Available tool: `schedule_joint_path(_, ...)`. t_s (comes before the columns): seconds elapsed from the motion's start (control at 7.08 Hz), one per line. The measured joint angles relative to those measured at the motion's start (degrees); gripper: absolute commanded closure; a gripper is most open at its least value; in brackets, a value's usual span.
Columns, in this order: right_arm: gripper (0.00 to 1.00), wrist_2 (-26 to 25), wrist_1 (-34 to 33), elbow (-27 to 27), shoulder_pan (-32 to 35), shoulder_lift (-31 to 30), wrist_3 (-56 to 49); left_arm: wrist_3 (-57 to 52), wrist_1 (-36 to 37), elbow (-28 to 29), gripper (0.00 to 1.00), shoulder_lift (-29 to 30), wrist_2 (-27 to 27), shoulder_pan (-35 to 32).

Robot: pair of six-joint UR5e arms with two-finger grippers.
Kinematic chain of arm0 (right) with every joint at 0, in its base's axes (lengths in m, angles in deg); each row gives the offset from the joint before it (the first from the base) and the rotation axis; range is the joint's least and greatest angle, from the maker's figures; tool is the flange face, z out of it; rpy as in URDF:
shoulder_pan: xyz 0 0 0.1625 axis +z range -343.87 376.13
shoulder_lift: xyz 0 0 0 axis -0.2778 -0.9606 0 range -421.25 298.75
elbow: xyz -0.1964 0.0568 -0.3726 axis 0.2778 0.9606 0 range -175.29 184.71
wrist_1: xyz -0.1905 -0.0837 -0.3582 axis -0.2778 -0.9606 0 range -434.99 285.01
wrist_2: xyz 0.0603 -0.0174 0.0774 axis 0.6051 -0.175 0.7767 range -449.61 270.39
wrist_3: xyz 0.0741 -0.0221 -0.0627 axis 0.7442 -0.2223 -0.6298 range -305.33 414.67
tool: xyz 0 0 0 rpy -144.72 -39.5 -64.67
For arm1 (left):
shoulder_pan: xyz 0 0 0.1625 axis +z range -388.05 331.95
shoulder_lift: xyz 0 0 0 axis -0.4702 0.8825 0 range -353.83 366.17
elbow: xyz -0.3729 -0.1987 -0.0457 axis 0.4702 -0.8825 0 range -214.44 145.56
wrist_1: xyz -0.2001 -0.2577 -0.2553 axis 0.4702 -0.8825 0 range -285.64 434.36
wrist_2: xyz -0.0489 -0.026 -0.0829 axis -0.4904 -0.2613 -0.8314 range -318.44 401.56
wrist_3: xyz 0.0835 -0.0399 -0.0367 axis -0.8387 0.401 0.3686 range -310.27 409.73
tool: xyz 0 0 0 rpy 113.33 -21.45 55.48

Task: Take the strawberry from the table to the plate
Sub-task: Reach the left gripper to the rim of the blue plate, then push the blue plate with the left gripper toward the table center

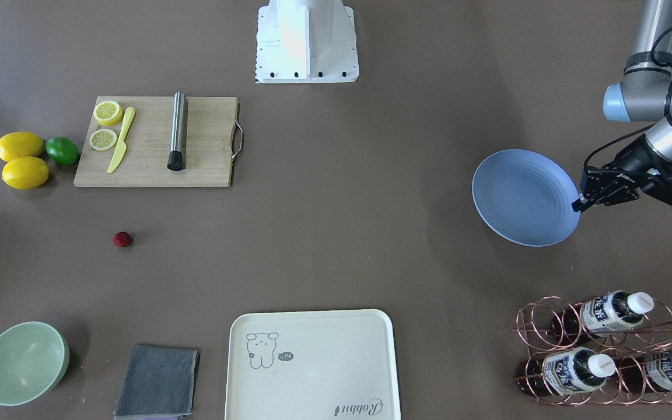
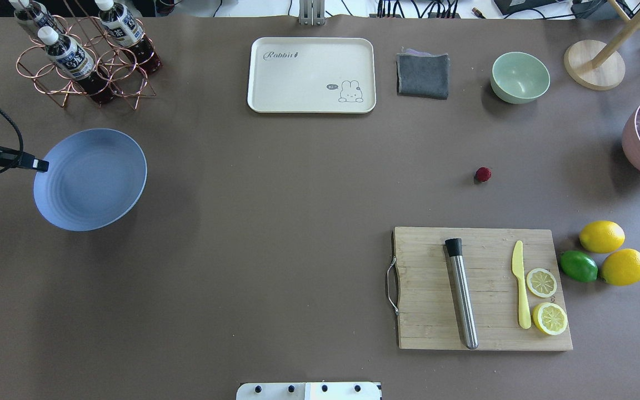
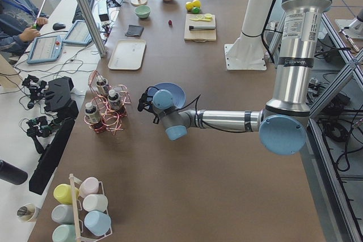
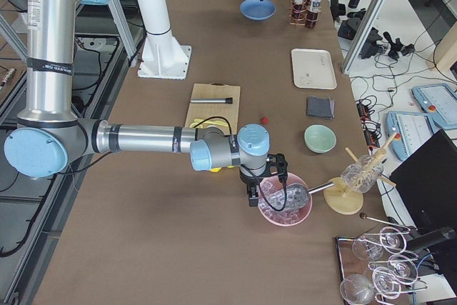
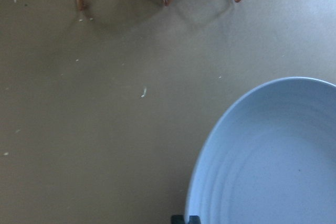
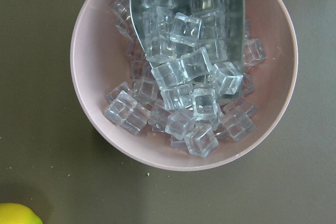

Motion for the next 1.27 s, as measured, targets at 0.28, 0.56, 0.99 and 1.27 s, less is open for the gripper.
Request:
schedule_joint_path(0.28, 0.00, 0.48, 0.00, -0.07, -0.05, 0.03, -0.03, 7.88, 0.07, -1.36, 1.00, 3.72, 1.53, 4.54)
schedule_joint_path(0.56, 0.00, 0.88, 0.00, -0.04, -0.04, 0.06, -0.04, 13.25, 1.09, -1.79, 1.00, 7.83, 5.65, 9.85)
schedule_joint_path(0.99, 0.00, 0.96, 0.00, 0.06, -0.07, 0.08, -0.04, 15.59, 8.53, -2.28, 1.00, 15.64, 11.51, 16.12)
schedule_joint_path(1.27, 0.00, 1.09, 0.00, 0.14, -0.09, 0.09, -0.04, 18.42, 11.34, -2.38, 1.00, 19.24, 15.07, 19.98)
